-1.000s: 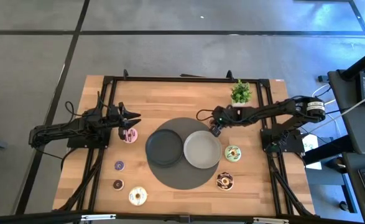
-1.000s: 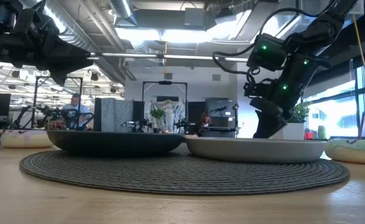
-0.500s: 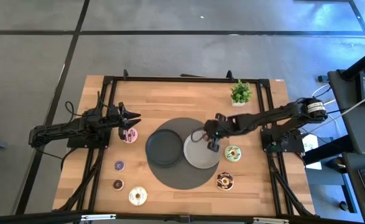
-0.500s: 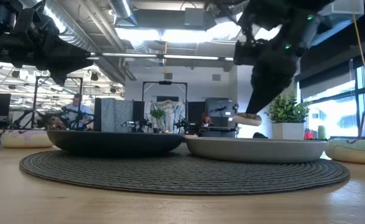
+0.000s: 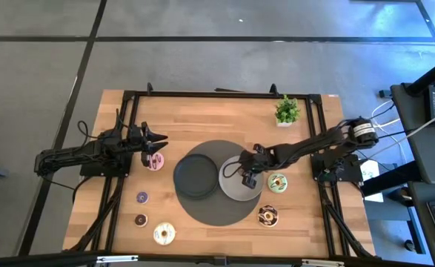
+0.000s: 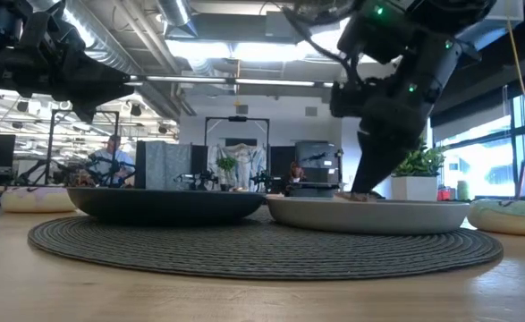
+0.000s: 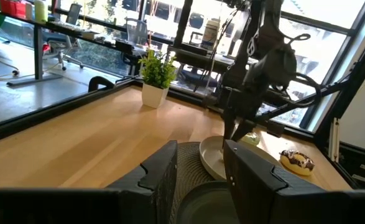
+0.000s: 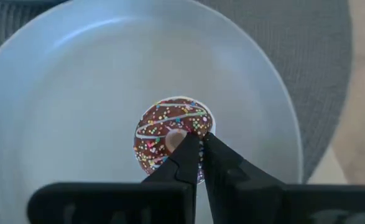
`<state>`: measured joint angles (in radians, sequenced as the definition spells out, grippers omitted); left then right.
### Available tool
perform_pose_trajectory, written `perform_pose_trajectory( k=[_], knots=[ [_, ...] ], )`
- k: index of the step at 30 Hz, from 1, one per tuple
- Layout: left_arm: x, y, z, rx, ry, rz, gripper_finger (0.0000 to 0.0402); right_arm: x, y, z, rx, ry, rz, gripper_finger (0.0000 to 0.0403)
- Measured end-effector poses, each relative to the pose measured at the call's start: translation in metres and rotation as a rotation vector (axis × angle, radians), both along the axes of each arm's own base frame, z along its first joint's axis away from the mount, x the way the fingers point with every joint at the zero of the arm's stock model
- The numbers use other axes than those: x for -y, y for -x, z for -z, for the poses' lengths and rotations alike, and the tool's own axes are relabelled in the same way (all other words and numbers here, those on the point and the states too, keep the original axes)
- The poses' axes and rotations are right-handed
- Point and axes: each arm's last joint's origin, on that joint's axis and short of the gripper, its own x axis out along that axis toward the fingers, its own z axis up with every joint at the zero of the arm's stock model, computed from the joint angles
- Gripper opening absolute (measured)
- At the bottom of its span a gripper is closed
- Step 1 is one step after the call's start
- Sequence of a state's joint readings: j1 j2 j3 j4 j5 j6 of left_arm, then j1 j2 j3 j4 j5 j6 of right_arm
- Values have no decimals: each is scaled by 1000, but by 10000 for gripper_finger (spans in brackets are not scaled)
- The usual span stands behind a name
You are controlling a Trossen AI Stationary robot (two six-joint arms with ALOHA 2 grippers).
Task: Pick & Place donuts
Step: Put the small brown donut on the gray plate
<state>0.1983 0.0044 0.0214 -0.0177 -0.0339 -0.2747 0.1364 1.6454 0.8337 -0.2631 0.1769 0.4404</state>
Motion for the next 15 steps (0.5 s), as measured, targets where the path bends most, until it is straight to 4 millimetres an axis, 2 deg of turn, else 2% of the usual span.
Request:
perform_pose_trajectory(
  k=[4,11,15],
  knots=[
    [0,0,0,0,0,0,127,0,-2,5,-7,-2,0,22],
    [0,0,0,3,0,0,127,-1,-2,3,-1,-4,-17,23],
    [0,0,-5,53,-8,0,127,-1,-2,3,-5,-5,-30,54]
  ],
)
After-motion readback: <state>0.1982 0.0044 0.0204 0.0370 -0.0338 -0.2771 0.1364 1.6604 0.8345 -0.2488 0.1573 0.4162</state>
